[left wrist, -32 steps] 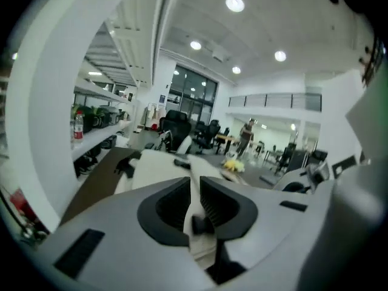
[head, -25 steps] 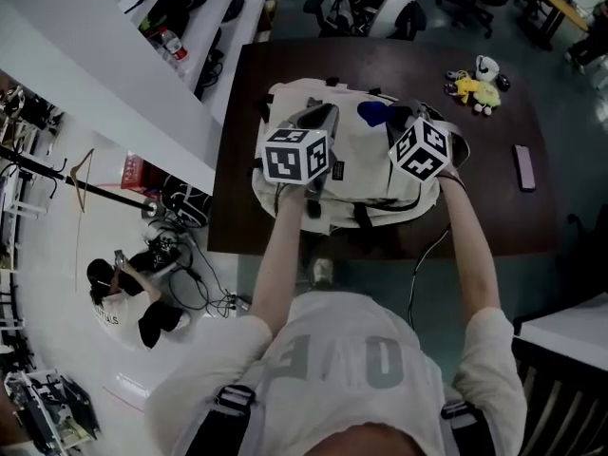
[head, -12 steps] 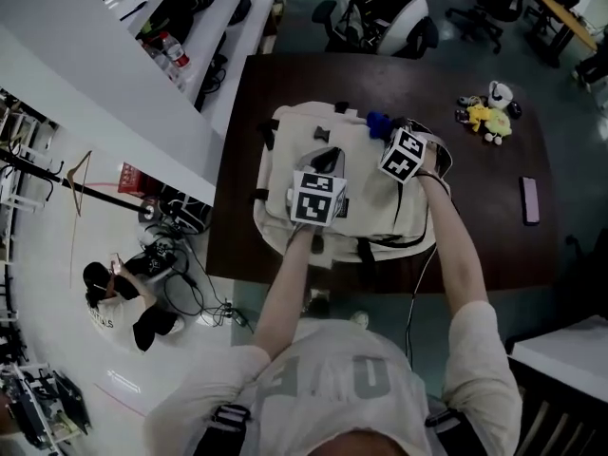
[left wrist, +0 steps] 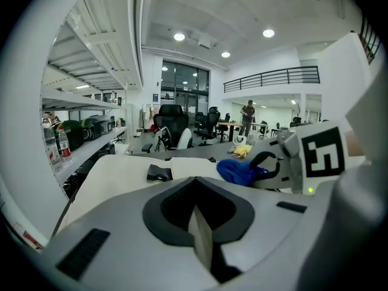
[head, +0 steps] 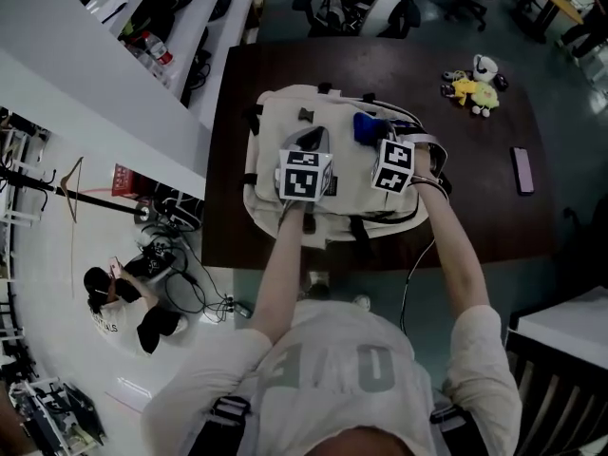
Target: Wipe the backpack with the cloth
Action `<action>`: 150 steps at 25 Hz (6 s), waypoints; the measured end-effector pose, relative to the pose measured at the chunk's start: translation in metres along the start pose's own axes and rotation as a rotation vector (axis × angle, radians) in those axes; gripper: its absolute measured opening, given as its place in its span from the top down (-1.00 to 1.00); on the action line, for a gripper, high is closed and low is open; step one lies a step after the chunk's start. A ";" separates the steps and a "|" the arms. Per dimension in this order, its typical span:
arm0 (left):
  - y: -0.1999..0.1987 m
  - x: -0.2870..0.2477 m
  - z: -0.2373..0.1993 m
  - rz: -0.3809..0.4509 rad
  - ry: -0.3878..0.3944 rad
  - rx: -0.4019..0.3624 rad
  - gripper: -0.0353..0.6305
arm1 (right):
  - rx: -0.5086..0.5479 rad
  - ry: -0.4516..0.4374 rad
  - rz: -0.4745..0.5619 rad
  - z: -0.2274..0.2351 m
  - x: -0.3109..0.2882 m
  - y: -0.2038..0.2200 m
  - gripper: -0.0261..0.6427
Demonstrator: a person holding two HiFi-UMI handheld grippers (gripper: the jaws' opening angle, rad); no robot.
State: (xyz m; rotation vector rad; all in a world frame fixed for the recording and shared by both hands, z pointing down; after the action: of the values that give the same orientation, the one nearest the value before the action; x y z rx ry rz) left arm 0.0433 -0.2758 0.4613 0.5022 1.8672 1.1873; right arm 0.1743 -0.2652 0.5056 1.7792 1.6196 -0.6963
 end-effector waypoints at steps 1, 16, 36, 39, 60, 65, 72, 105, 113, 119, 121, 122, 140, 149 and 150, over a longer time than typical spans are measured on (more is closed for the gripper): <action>0.000 0.000 0.000 0.004 -0.001 -0.004 0.88 | 0.012 -0.002 -0.003 -0.007 0.005 -0.002 0.81; -0.002 0.001 0.000 0.020 -0.001 -0.007 0.88 | -0.004 -0.021 0.021 -0.115 0.064 -0.038 0.81; -0.001 0.003 0.001 0.031 -0.012 -0.002 0.88 | -0.176 -0.101 0.198 -0.127 0.107 -0.038 0.81; -0.002 0.002 0.000 0.035 -0.015 -0.005 0.88 | -0.186 0.021 0.148 -0.063 0.108 -0.004 0.81; 0.002 -0.002 -0.002 0.017 -0.016 -0.007 0.88 | -0.029 0.012 -0.095 -0.005 -0.032 0.070 0.81; 0.002 -0.002 -0.002 0.018 -0.016 -0.005 0.88 | -0.070 0.007 -0.104 -0.041 -0.011 0.070 0.81; 0.003 -0.002 -0.001 0.015 -0.029 -0.022 0.88 | -0.170 -0.031 -0.096 -0.094 0.017 0.063 0.81; -0.006 0.007 0.000 0.032 -0.019 0.014 0.88 | -0.325 -0.081 0.055 -0.194 0.113 0.007 0.81; 0.002 0.106 0.065 0.263 0.026 0.097 0.88 | -0.904 0.229 0.252 -0.131 0.178 0.024 0.81; 0.063 0.186 0.119 0.346 0.040 0.257 0.88 | -1.191 0.292 0.475 -0.168 0.215 0.009 0.81; 0.067 0.201 0.125 0.354 0.036 0.219 0.88 | -1.222 0.289 0.535 -0.176 0.228 0.002 0.81; 0.067 0.208 0.125 0.364 0.029 0.202 0.88 | -1.224 0.294 0.555 -0.179 0.234 -0.002 0.81; 0.132 0.440 0.181 0.481 0.054 0.097 0.88 | -1.190 0.434 0.741 -0.302 0.438 -0.119 0.81; 0.147 0.493 0.185 0.514 0.010 0.090 0.88 | -1.160 0.484 0.757 -0.335 0.487 -0.150 0.81; 0.149 0.494 0.184 0.509 0.000 0.081 0.88 | -1.164 0.482 0.759 -0.336 0.486 -0.152 0.81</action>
State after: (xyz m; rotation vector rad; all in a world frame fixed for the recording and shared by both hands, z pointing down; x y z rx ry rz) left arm -0.0988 0.2386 0.3389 1.0682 1.8485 1.4333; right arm 0.0657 0.3162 0.3541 1.4331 1.0211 0.9170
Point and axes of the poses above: the fingertips, and each gripper's own axes: x backward along the fingers, z to its right, y out of its underside, the point moved 4 cm from there along x, backward along the fingers, and after that the axes turned 10 degrees about x, right-handed, at the moved point
